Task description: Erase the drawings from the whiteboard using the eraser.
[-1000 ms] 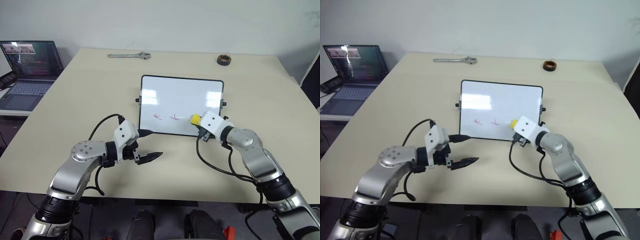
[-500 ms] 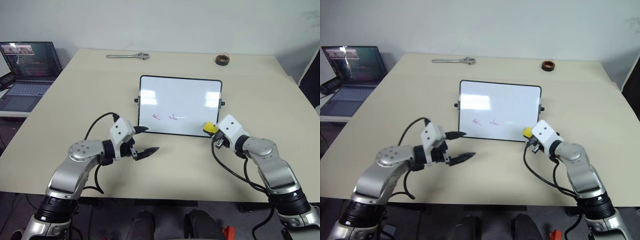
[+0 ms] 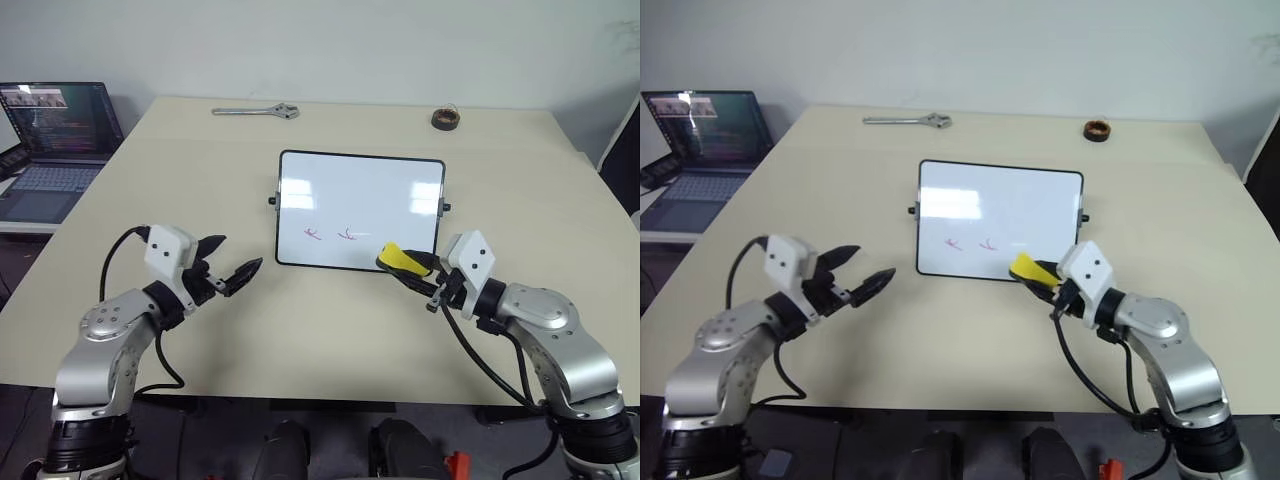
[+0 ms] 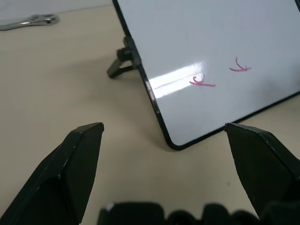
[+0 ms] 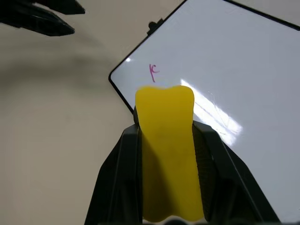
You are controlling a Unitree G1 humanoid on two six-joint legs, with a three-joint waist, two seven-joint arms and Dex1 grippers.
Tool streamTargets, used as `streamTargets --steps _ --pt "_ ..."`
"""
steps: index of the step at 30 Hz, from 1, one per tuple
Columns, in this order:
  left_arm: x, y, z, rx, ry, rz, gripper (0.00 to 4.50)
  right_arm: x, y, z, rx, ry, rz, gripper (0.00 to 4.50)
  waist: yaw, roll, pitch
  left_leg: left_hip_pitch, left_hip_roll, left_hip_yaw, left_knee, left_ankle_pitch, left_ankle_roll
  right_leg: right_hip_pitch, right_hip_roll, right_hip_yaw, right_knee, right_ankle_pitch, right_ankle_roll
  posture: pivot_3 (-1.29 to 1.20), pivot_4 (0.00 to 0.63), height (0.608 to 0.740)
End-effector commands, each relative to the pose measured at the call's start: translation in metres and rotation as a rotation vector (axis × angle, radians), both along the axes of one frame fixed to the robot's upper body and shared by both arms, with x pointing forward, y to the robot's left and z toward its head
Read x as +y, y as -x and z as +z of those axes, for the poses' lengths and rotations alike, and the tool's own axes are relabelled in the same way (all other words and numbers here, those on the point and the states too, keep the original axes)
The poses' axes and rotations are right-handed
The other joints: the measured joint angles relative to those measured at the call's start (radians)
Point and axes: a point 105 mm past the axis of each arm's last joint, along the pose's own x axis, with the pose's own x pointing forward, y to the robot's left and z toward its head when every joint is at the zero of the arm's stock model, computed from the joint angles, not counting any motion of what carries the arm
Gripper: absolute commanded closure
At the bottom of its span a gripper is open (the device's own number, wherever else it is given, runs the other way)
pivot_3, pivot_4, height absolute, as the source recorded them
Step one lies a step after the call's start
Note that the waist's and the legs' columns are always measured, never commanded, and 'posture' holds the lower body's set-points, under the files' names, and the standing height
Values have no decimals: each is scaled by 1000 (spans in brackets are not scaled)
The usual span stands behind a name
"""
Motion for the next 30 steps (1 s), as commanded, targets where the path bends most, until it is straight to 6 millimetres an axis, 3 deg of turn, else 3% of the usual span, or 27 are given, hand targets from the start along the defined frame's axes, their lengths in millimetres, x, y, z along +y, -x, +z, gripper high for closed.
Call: streamTargets --steps 1,8,12,16,22,26,30 --pt "0 5 20 -59 2 23 0 9 0 15 -39 -50 26 3399 0 0 0 0 0 0 0 0 0 0 0 0 0 0 0 0 150 740" --pt "-7 3 30 -81 15 42 0 15 -15 6 -52 -26 -24 3399 0 0 0 0 -1 0 0 0 0 0 0 0 0 0 0 0 150 740" --pt "-14 3 29 -72 5 19 0 33 -38 -3 -218 166 -54 3399 -3 0 0 1 -2 1 0 0 0 0 0 0 0 0 0 0 150 740" --pt "-23 4 24 -48 -21 -34 0 58 -63 2 -338 243 -42 3399 -8 0 0 0 -2 1 0 0 0 -1 1 1 0 0 0 0 150 740" --pt "-32 9 17 -12 -30 -100 0 70 -98 2 -361 302 -74 3400 -6 0 0 0 -1 1 0 0 0 -1 1 0 0 0 0 0 150 740" --pt "-30 11 12 1 -42 -107 0 65 -106 -23 -284 376 -61 3400 -2 0 0 0 -1 1 0 0 0 -1 0 0 0 0 0 0 150 740" --pt "-20 13 7 11 -48 -92 0 52 -95 -57 -180 479 14 3401 -2 0 0 2 0 1 0 0 0 1 0 1 1 0 0 0 150 740"
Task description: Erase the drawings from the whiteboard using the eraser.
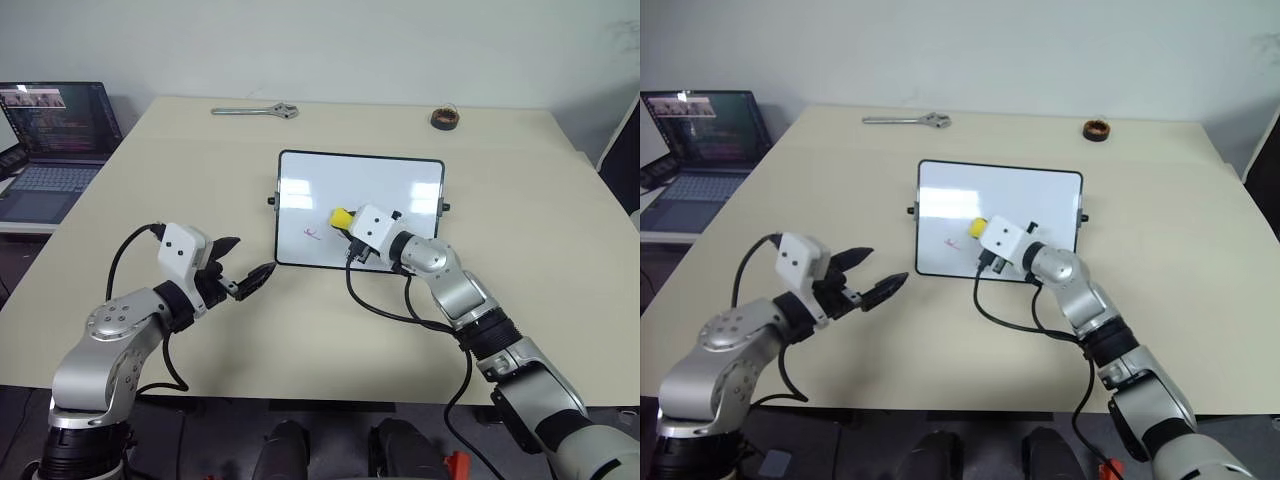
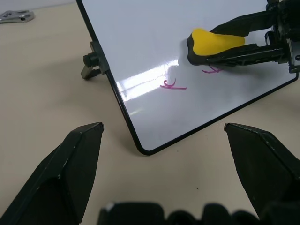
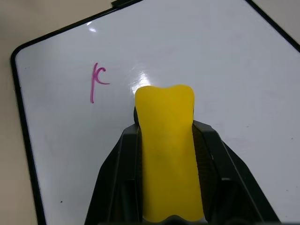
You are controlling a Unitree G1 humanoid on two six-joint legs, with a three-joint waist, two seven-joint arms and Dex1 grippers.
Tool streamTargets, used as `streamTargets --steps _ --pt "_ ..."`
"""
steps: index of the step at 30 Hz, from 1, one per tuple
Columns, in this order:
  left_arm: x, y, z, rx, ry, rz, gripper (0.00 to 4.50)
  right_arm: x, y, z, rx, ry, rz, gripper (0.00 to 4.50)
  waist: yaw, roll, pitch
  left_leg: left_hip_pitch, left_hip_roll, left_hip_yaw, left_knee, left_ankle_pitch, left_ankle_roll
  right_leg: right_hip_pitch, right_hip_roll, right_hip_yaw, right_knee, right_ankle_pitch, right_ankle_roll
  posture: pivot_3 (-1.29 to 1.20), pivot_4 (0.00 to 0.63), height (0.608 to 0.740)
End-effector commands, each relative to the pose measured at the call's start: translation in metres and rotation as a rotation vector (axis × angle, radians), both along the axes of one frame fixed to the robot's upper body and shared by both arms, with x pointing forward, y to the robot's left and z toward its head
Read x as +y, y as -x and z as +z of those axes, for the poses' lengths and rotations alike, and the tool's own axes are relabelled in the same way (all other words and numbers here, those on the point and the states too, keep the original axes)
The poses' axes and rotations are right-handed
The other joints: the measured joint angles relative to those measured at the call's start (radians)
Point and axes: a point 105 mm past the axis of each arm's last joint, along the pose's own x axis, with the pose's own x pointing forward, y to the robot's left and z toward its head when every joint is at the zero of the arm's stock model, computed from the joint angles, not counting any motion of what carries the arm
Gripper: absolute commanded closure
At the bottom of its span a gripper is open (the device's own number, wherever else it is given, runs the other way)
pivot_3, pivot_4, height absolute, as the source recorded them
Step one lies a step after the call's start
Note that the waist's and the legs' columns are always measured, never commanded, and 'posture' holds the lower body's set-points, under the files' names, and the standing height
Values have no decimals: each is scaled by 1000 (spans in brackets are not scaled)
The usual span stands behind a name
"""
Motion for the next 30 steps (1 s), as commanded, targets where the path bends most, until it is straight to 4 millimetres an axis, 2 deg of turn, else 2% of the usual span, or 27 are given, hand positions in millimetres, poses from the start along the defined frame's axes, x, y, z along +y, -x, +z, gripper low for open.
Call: streamTargets --steps 1,3,5,9,11,15,21,24,26,30 --pt "7 3 6 -42 -18 -2 0 -16 10 -36 120 106 18 3401 2 0 0 1 0 0 0 0 0 1 0 0 0 0 0 0 150 740" --pt "9 2 3 -42 -19 0 0 -17 13 -37 117 123 41 3401 2 0 0 2 0 -1 0 0 0 2 0 0 0 0 0 0 150 740" --pt "9 2 0 -42 -17 -2 0 -19 7 -30 84 99 8 3401 2 0 0 3 0 0 0 0 0 3 0 0 1 0 0 0 150 740" --pt "10 1 -6 -38 -16 -14 0 -35 -20 0 -44 -5 -182 3401 1 0 0 4 -1 0 0 0 0 3 1 0 1 1 -1 0 150 740" --pt "12 1 -8 -36 -15 -16 0 -42 -26 5 -56 -25 -229 3401 3 0 0 4 -1 0 0 1 0 3 1 0 2 1 -2 0 150 740" --pt "14 2 -11 -34 -16 -21 0 -44 -23 -10 -8 25 -217 3401 6 -1 -1 4 0 -1 1 1 0 3 1 -1 1 1 -2 0 150 740" --pt "16 2 -13 -34 -15 -28 0 -43 3 -49 76 238 -66 3402 6 -2 -2 4 0 -1 0 1 0 4 0 -1 1 1 -2 0 150 740" --pt "15 2 -12 -35 -15 -31 0 -50 5 -53 82 279 -65 3402 3 -3 -3 6 0 -1 0 1 0 5 0 -1 1 1 -2 0 150 740" --pt "13 2 -11 -36 -15 -33 0 -53 0 -42 46 239 -101 3402 4 -3 -3 8 0 -1 0 1 0 6 1 0 1 1 -2 0 150 740" --pt "9 2 -8 -39 -14 -39 0 -62 -20 1 -98 87 -238 3402 5 -2 -3 12 0 -1 0 1 0 11 1 0 0 1 -2 0 150 740"
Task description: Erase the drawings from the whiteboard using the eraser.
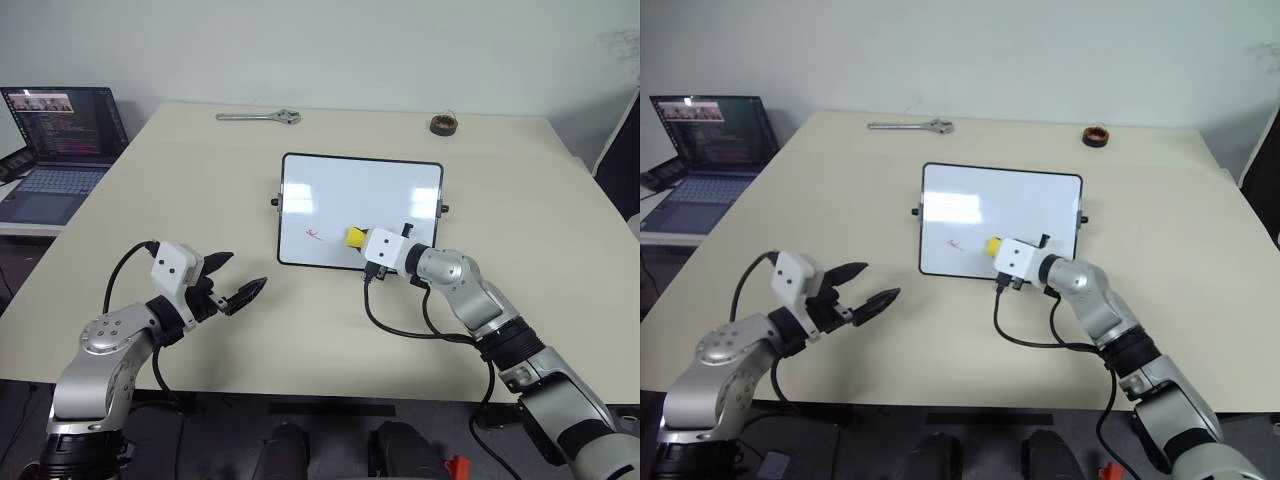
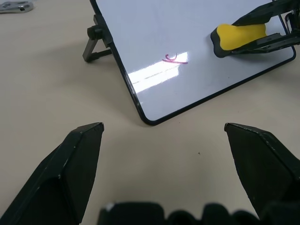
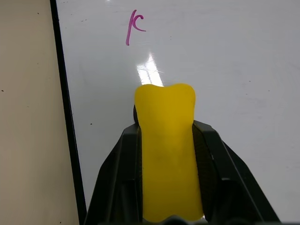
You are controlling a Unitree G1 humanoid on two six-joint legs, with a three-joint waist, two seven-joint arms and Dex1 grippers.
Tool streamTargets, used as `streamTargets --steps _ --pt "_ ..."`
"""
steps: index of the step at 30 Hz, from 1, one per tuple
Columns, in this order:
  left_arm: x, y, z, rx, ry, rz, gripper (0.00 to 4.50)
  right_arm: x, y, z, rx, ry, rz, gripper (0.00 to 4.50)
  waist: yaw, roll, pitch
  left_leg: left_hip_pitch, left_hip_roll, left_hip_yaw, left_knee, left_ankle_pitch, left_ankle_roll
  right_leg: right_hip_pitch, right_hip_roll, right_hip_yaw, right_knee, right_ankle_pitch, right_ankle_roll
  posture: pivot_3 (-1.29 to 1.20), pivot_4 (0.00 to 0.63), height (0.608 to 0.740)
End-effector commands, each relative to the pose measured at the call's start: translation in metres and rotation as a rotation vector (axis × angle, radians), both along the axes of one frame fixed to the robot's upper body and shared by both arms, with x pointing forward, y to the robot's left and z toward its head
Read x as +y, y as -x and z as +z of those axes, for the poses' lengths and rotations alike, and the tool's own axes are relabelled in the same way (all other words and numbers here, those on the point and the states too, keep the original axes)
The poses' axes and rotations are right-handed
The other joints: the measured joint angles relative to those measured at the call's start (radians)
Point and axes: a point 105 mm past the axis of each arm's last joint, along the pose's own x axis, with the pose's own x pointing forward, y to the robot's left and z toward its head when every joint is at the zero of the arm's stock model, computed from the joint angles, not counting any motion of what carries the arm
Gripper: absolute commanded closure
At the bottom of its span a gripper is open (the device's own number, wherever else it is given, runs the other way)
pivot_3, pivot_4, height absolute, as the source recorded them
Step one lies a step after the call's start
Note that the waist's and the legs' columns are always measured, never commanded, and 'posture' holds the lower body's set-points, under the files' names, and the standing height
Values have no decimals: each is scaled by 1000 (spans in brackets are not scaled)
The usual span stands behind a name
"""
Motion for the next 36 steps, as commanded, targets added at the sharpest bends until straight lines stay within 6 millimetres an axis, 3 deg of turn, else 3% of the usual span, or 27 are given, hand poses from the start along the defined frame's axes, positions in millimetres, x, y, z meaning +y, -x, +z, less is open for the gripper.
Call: streamTargets --steps 1,4,7,13,16,21,24,32,36 --pt "-9 0 14 -52 -7 -34 0 -35 -25 22 -82 -80 -205 3402 0 0 0 0 0 0 0 0 0 0 0 0 0 0 0 0 150 740" --pt "-10 0 14 -51 -7 -36 0 -31 -24 23 -76 -86 -191 3403 0 0 0 0 0 0 0 0 0 0 0 0 0 0 0 0 150 740" --pt "-8 0 14 -50 -5 -34 0 -23 -14 1 -3 11 -121 3404 -1 0 0 0 0 0 -1 0 0 0 0 0 -1 0 0 0 150 740" --pt "-5 0 13 -47 -2 -26 0 -26 12 -33 76 214 15 3405 -1 0 0 0 1 0 -2 0 0 0 0 0 -2 0 0 0 150 740" --pt "-6 0 13 -48 -1 -27 0 -26 13 -29 71 196 4 3406 -3 0 0 1 1 1 -1 0 0 1 0 1 -2 -1 1 0 150 740" --pt "-8 -1 12 -48 0 -33 0 -30 -10 10 -53 9 -137 3407 -3 0 1 2 1 1 -1 0 0 1 0 1 -2 -1 2 0 150 740" --pt "-9 -1 12 -47 0 -35 0 -29 -14 23 -85 -61 -170 3407 -3 1 2 1 1 1 -1 0 0 1 1 1 -2 -1 1 0 150 740" --pt "-7 -2 9 -43 5 -32 0 -24 12 -23 90 110 -42 3407 -1 1 2 0 2 0 -3 0 0 1 0 1 -6 0 0 0 150 740" --pt "-3 -1 7 -38 7 -15 0 -18 21 -19 77 104 -2 3407 -3 1 2 0 2 1 -4 0 0 1 0 0 -7 0 0 0 150 740"
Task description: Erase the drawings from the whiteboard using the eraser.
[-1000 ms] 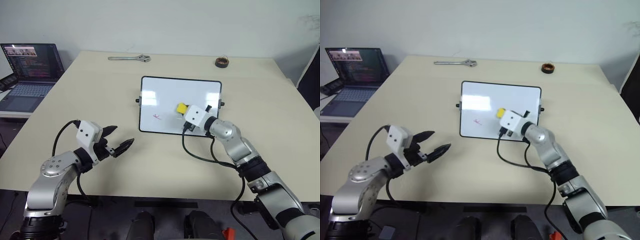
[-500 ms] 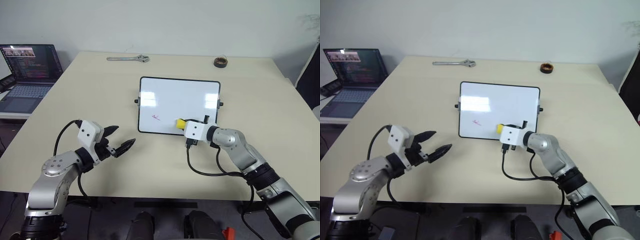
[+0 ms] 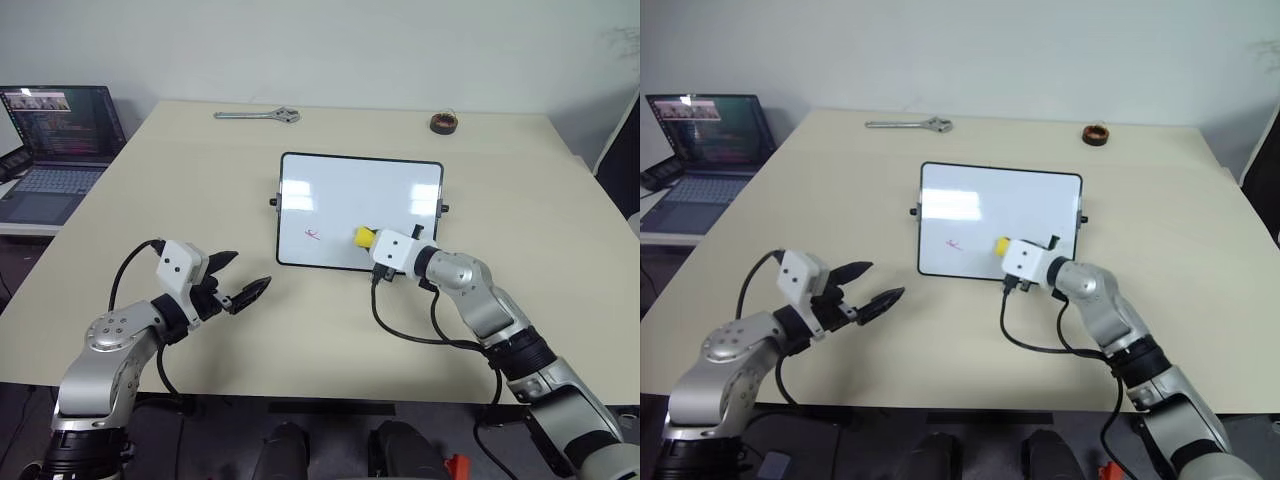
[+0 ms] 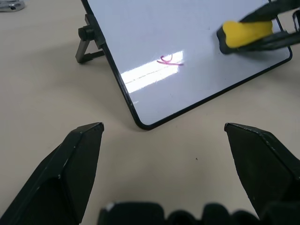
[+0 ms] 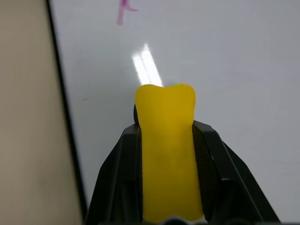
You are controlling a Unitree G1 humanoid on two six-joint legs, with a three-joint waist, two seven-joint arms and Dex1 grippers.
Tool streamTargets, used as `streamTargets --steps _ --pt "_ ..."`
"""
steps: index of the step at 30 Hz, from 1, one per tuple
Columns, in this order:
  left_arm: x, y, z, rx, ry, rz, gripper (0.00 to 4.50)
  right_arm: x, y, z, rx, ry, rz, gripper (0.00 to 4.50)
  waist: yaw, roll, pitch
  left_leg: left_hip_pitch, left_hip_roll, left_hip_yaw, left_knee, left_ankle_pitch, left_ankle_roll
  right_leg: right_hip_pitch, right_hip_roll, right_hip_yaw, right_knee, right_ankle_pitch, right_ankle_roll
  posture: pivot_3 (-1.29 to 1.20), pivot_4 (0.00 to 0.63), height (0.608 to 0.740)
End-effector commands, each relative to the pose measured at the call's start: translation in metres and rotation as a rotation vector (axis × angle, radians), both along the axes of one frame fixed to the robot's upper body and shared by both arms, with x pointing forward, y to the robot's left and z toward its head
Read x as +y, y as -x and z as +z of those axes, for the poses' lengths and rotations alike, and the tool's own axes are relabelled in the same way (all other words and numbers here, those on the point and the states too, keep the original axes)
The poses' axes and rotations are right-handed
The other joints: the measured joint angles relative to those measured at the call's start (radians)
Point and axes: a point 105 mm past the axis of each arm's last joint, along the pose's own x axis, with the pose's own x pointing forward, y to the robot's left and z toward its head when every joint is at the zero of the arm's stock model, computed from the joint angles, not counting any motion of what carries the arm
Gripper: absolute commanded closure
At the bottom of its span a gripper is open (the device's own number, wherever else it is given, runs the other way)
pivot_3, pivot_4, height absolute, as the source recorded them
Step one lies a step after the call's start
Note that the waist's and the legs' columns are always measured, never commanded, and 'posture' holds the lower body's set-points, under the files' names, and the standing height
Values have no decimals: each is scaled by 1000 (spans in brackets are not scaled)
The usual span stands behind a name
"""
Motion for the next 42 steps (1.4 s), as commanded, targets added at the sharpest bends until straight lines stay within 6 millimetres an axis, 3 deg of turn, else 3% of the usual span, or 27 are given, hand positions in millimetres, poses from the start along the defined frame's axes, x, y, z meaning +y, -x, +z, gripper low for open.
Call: streamTargets --steps 1,6,9,16,21,31,42 --pt "4 0 7 -37 5 12 0 -4 4 -9 31 30 -15 3407 0 0 0 0 0 0 0 0 0 0 0 0 0 0 0 0 150 740" --pt "18 -6 17 -64 10 75 0 -7 5 17 28 -122 -49 3407 0 0 1 -1 0 0 -1 0 0 -1 0 0 -1 0 0 0 150 740" --pt "23 -8 22 -75 8 85 0 -11 13 28 87 -228 -47 3408 2 1 1 -11 0 -1 0 0 0 -9 0 -1 0 0 0 0 150 740" --pt "25 -12 39 -106 -8 78 0 -22 67 45 330 -404 99 3408 3 2 2 -17 0 -2 -1 -1 0 -13 -1 -3 -6 1 0 0 150 740" --pt "27 -10 45 -106 -8 71 0 -24 89 52 385 -463 144 3408 -3 3 3 -17 0 -1 -1 -2 0 -13 0 -2 -7 1 0 0 150 740" --pt "30 -10 47 -79 -11 61 0 -12 87 59 368 -540 154 3408 -1 3 3 -17 0 -1 -1 -2 0 -13 0 -2 -7 1 0 0 150 740" --pt "28 1 41 -31 -42 30 0 -4 81 52 347 -446 190 3408 -2 3 3 -16 1 0 -1 -2 0 -13 1 -2 -7 1 0 0 150 740"
